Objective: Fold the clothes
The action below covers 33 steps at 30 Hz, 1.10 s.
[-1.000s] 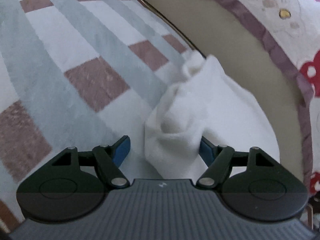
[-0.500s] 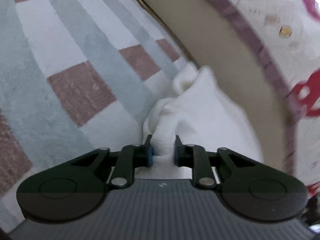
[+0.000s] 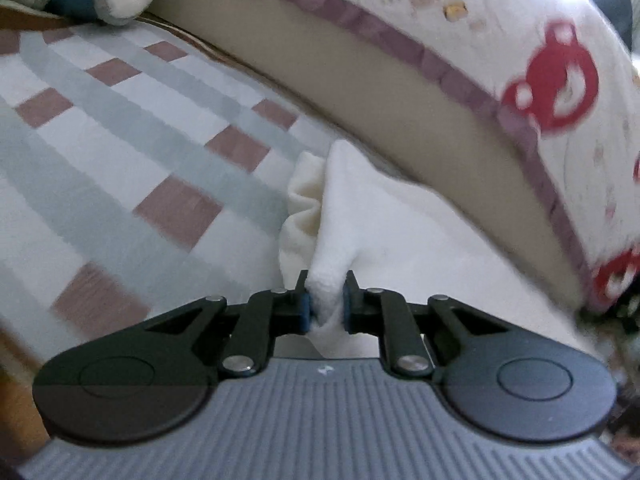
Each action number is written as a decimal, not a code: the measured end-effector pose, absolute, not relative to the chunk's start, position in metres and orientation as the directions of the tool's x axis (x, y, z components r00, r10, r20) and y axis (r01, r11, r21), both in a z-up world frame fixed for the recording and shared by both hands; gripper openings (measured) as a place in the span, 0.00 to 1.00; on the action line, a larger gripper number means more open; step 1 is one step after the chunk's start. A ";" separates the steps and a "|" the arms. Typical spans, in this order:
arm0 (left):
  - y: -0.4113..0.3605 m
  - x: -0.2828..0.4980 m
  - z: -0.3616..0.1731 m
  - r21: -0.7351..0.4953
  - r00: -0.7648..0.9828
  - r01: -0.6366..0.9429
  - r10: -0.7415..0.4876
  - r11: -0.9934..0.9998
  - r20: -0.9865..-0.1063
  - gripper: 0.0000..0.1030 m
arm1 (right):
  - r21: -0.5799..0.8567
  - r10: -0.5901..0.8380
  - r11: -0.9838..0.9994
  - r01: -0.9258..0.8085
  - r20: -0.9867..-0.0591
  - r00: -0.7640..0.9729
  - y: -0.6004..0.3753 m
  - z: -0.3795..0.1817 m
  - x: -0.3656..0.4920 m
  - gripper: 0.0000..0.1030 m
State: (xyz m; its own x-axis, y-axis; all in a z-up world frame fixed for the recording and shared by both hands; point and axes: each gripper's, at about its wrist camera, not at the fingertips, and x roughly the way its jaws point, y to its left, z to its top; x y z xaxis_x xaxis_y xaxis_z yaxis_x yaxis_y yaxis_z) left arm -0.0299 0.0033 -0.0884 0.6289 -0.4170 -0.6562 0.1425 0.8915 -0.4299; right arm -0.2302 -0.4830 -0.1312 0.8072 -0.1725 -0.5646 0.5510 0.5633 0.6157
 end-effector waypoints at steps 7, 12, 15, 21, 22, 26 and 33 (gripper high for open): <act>-0.007 -0.072 -0.108 -0.267 0.534 0.158 -0.310 0.951 -0.787 0.13 | 0.444 -0.172 0.635 0.632 -0.716 0.676 -0.466 -0.150 -0.268 0.19; -0.014 -0.074 -0.093 -0.153 0.512 0.225 -0.250 0.962 -0.822 0.14 | 0.440 -0.183 0.696 0.567 -0.655 0.733 -0.461 -0.137 -0.277 0.19; -0.025 -0.062 -0.113 -0.095 0.503 0.215 -0.194 0.972 -0.843 0.18 | 0.437 -0.162 0.652 0.620 -0.718 0.677 -0.470 -0.163 -0.272 0.20; -0.035 -0.060 -0.115 0.144 0.561 0.175 0.022 0.974 -0.827 0.40 | 0.343 -0.218 0.663 0.666 -0.762 0.610 -0.469 -0.165 -0.271 0.40; -0.034 -0.061 -0.109 0.184 0.580 0.159 0.059 0.970 -0.813 0.40 | 0.283 -0.259 0.676 0.680 -0.773 0.580 -0.467 -0.162 -0.271 0.41; -0.028 -0.060 -0.071 0.118 0.664 0.154 -0.014 0.981 -0.748 0.41 | -0.168 -0.587 0.659 0.733 -0.724 0.362 -0.442 -0.127 -0.266 0.50; -0.127 0.025 -0.053 -0.044 0.602 0.538 -0.420 0.842 -0.679 0.56 | 0.237 -0.108 0.915 0.327 -0.638 0.762 -0.466 -0.048 -0.169 0.50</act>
State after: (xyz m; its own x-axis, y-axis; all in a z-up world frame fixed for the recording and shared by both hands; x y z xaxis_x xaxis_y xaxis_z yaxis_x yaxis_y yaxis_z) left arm 0.0246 -0.1275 -0.0532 0.6020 -0.4203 -0.6790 0.5378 0.8419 -0.0443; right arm -0.1689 -0.4664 -0.0480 0.7622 -0.1078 -0.6383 0.3275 0.9148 0.2365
